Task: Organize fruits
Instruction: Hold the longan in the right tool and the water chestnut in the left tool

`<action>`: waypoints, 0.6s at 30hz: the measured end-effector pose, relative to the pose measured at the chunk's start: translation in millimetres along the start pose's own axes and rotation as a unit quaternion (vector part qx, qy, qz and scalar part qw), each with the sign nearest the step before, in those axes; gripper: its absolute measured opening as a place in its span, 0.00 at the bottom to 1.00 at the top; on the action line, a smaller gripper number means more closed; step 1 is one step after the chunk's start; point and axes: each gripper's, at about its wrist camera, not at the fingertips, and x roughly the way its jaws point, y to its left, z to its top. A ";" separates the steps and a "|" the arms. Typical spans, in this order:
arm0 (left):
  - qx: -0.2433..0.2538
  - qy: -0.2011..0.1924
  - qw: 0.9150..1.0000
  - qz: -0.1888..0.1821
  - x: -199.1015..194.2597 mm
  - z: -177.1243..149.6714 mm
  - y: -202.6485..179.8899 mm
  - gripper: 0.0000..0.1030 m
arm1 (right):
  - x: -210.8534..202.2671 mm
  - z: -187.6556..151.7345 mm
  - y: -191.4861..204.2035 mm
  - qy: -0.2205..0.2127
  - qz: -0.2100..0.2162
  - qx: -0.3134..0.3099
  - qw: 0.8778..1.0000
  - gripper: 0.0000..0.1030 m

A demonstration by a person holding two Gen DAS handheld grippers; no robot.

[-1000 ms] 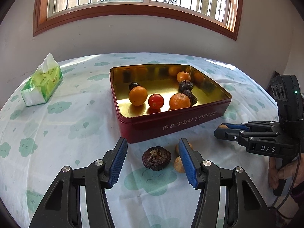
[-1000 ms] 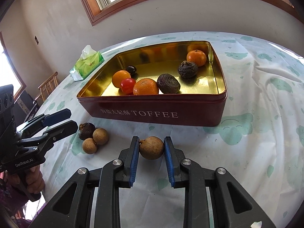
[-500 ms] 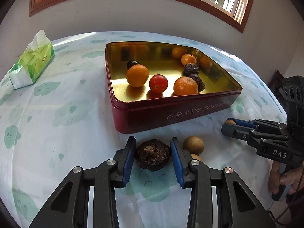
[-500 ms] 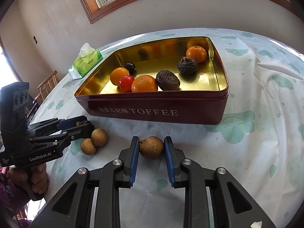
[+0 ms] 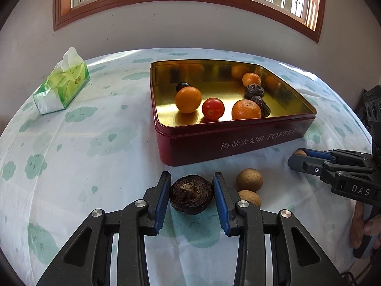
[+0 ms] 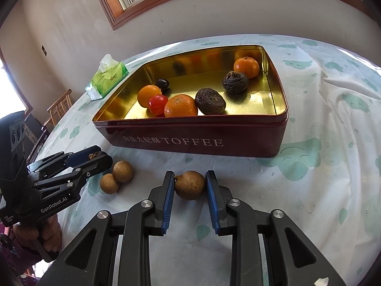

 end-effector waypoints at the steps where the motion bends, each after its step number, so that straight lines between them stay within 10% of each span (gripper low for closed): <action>1: -0.001 0.001 1.000 0.003 0.4 0.0 0.7 0.36 | 0.1 -0.2 0.2 0.000 -0.001 0.000 1.000 0.24; 18: -0.003 0.002 1.000 0.022 0.9 -2.1 -0.2 0.36 | 1.1 0.4 1.5 0.001 -0.010 -0.006 1.000 0.23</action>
